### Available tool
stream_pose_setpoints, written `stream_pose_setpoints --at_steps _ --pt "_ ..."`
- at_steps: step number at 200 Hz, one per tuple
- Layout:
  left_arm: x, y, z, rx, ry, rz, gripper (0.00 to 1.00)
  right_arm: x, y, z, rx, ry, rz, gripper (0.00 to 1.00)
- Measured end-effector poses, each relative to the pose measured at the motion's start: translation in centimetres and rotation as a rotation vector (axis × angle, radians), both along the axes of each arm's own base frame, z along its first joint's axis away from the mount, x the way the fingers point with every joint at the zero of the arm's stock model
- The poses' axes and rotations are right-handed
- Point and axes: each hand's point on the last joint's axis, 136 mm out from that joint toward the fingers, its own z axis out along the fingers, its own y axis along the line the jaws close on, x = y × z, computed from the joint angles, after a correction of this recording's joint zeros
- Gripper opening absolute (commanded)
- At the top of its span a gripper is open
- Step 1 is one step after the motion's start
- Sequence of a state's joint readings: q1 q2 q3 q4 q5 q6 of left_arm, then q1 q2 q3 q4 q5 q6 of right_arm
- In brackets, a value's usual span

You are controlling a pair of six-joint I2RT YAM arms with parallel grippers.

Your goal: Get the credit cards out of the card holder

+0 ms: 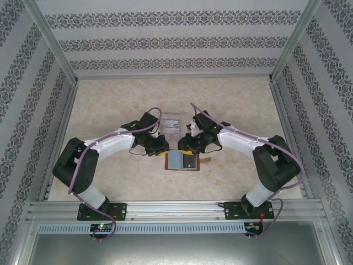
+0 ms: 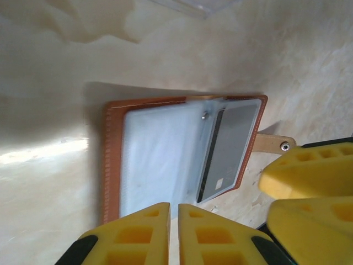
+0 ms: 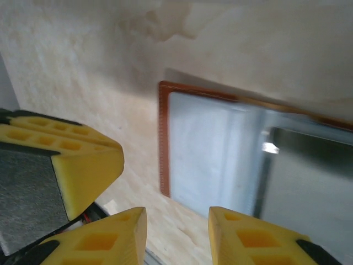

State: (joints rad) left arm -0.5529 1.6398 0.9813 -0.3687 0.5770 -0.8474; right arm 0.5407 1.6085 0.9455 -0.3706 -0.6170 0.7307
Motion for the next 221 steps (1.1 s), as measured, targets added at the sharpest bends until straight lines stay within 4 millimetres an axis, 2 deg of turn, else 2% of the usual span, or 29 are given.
stream_pose_setpoints --at_steps 35,81,105,133,173,221 --pt "-0.2 -3.3 -0.4 -0.016 0.013 -0.059 0.11 0.0 -3.3 -0.5 -0.083 0.0 -0.064 0.34" --pt "-0.8 -6.0 -2.2 -0.046 0.054 -0.096 0.09 -1.1 -4.8 -2.1 -0.151 0.027 -0.069 0.27" --pt "-0.7 -6.5 -3.1 -0.053 0.076 -0.087 0.09 -1.4 -5.0 -3.3 -0.172 0.054 -0.063 0.27" --pt "-0.4 -6.9 -3.0 -0.074 0.072 -0.081 0.1 -1.6 -5.1 -4.5 -0.186 0.08 -0.06 0.27" --pt "-0.1 -7.1 -2.9 -0.087 0.068 -0.075 0.11 -1.2 -4.8 -5.0 -0.179 0.078 -0.059 0.27" --pt "-0.3 -7.0 -4.0 -0.071 0.087 -0.074 0.13 -1.3 -4.7 -5.5 -0.18 0.089 -0.056 0.3"
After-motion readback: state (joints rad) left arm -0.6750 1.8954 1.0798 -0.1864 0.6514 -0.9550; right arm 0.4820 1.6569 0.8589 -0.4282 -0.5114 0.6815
